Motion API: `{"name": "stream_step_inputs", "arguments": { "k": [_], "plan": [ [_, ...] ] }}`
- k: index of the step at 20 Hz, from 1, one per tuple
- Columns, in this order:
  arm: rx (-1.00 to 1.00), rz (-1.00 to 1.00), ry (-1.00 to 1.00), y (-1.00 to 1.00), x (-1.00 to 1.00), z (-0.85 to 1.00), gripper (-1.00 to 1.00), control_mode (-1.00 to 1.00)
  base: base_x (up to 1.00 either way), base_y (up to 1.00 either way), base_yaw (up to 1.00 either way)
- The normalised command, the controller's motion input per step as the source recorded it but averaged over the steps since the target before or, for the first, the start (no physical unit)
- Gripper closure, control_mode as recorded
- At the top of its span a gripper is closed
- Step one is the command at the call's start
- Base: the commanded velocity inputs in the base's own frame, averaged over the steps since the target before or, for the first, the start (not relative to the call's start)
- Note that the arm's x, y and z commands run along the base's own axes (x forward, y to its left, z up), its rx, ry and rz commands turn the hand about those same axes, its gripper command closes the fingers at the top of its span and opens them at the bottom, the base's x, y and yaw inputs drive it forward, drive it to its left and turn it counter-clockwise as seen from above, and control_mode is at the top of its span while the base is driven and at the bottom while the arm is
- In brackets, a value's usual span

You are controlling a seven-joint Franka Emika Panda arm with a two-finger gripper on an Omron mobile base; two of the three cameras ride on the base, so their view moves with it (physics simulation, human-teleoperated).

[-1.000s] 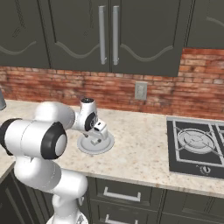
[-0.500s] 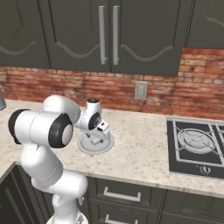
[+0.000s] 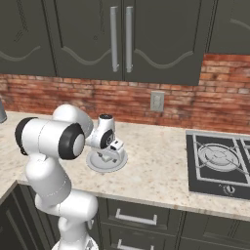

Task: Pick up the marshmallow and place it in the cup of hot chocolate on the dining counter.

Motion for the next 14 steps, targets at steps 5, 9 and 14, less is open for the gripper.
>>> {"name": "stream_step_inputs", "arguments": {
  "k": [5, 9, 14],
  "plan": [
    [0.0, 0.0, 0.0, 0.0, 0.0, -0.2, 1.0, -1.0, 0.0, 0.0, 0.0],
    [0.0, 0.0, 0.0, 0.0, 0.0, -0.02, 1.0, -1.0, 0.0, 0.0, 0.0],
    [0.0, 0.0, 0.0, 0.0, 0.0, 0.0, 1.0, -1.0, 0.0, 0.0, 0.0]
  ]
}}
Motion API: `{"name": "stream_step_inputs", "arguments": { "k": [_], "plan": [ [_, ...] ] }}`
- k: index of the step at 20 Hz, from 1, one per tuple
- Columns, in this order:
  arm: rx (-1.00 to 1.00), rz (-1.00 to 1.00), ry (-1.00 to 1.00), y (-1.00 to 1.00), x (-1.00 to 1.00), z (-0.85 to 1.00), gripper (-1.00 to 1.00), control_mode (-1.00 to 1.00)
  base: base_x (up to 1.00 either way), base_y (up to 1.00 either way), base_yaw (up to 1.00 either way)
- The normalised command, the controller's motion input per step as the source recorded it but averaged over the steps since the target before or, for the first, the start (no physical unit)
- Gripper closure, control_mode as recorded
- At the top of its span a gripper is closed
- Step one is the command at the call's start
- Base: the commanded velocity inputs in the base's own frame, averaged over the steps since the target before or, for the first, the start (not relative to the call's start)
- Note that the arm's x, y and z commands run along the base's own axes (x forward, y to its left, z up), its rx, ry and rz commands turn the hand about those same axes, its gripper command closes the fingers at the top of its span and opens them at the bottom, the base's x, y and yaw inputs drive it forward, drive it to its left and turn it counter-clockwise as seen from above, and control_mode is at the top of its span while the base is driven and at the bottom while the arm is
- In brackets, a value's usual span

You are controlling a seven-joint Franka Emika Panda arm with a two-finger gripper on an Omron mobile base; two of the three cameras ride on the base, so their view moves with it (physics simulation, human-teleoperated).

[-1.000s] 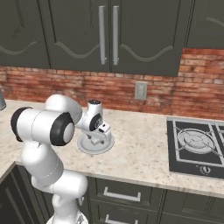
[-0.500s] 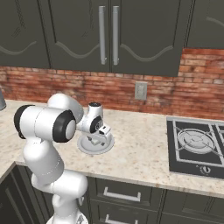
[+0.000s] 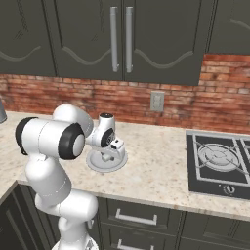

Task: Pick up the marshmallow and place it in the cup of hot chocolate on the dining counter.

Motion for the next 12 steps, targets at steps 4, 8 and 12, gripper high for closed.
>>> {"name": "stream_step_inputs", "arguments": {
  "k": [4, 8, 12],
  "plan": [
    [0.0, 0.0, 0.0, 0.0, 0.0, 0.0, 1.0, -1.0, 0.0, 0.0, 0.0],
    [0.0, 0.0, 0.0, 0.0, 0.0, 0.0, 1.0, -1.0, 0.0, 0.0, 0.0],
    [0.0, 0.0, 0.0, 0.05, -0.04, -0.07, 1.0, -1.0, 0.0, 0.0, 0.0]
  ]
}}
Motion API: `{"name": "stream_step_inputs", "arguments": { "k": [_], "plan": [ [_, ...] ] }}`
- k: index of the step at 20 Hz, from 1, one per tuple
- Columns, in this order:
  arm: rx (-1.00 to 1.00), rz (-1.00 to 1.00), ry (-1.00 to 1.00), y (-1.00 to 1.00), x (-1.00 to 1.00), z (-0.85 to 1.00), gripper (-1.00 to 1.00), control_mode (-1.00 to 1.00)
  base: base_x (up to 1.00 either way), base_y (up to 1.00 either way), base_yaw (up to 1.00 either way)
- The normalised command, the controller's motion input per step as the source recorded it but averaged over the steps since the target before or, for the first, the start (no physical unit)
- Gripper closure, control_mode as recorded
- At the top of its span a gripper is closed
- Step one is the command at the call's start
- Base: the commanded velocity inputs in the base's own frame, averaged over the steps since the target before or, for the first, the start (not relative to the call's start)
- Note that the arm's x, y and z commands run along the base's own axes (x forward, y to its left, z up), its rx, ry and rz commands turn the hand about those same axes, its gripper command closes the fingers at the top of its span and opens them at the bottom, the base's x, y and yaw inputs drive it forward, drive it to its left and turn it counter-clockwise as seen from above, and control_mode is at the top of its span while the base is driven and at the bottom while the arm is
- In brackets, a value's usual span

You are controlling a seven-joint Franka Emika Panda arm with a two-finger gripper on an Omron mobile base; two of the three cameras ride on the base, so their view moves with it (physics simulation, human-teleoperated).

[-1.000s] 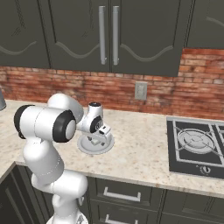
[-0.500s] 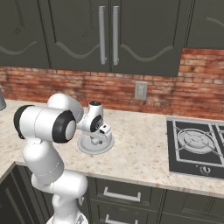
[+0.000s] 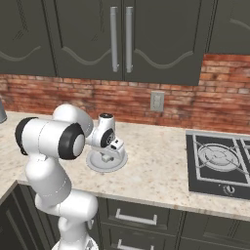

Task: Pick up the marshmallow and place it in the cup of hot chocolate on the dining counter.

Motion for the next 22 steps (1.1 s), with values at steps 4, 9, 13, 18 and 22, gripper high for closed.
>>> {"name": "stream_step_inputs", "arguments": {
  "k": [4, 9, 13, 18, 22],
  "plan": [
    [-0.02, 0.02, 0.01, 0.08, -0.08, -0.27, 1.0, -1.0, 0.0, 0.0, 0.0],
    [0.0, 0.14, 0.0, 0.0, -0.06, 0.11, 1.0, -1.0, 0.0, 0.0, 0.0],
    [0.0, 0.18, -0.04, 0.0, -0.26, 0.67, 1.0, -1.0, 0.0, 0.0, 0.0],
    [0.0, 0.19, -0.01, 0.0, -0.43, 0.68, 1.0, -1.0, 0.0, 0.0, 0.0],
    [0.0, 0.14, 0.0, 0.0, -0.59, 0.91, 1.0, -1.0, 0.0, 0.0, 0.0]
  ]
}}
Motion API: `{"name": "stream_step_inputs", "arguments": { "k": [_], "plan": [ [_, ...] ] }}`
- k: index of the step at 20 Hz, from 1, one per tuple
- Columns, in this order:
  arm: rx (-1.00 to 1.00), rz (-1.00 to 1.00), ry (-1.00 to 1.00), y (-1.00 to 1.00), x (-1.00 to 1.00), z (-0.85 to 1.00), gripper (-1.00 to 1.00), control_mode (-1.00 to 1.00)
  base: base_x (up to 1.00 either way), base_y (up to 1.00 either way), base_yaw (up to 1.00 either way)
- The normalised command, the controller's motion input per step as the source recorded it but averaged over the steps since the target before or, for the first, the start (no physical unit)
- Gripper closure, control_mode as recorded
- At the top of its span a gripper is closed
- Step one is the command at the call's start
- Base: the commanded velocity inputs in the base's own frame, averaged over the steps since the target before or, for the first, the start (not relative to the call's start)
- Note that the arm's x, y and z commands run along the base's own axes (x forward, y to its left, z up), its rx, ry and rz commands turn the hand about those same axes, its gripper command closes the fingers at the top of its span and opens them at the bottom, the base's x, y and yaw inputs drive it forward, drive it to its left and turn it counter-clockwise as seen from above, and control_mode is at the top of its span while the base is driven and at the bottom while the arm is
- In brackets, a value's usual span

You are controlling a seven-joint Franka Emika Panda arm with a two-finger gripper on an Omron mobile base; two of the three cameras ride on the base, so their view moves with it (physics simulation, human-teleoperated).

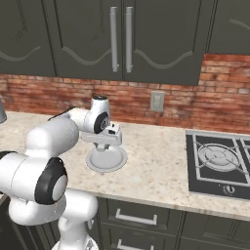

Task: Pick up the marshmallow and place it in the cup of hot chocolate on the dining counter.

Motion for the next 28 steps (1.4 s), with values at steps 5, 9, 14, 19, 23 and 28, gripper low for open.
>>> {"name": "stream_step_inputs", "arguments": {
  "k": [5, 9, 14, 19, 23, 28],
  "plan": [
    [0.0, 0.11, 0.0, 0.07, -0.62, 0.81, 1.0, -1.0, 0.0, 0.0, 0.0],
    [0.0, 0.01, 0.0, 0.16, -0.68, 0.69, 1.0, -1.0, 0.0, 0.0, 0.0],
    [0.0, 0.0, 0.0, 0.16, -0.69, 0.67, 1.0, -1.0, 0.0, 0.0, 0.0],
    [0.0, 0.0, 0.0, 0.13, -0.6, 0.67, 1.0, -1.0, 0.0, 0.0, 0.0],
    [0.0, 0.0, -0.03, 0.06, -0.33, 0.59, 1.0, -1.0, 0.0, 0.0, 0.0],
    [0.0, -0.02, -0.03, 0.0, -0.19, 0.35, 1.0, -1.0, 0.0, 0.0, 0.0]
  ]
}}
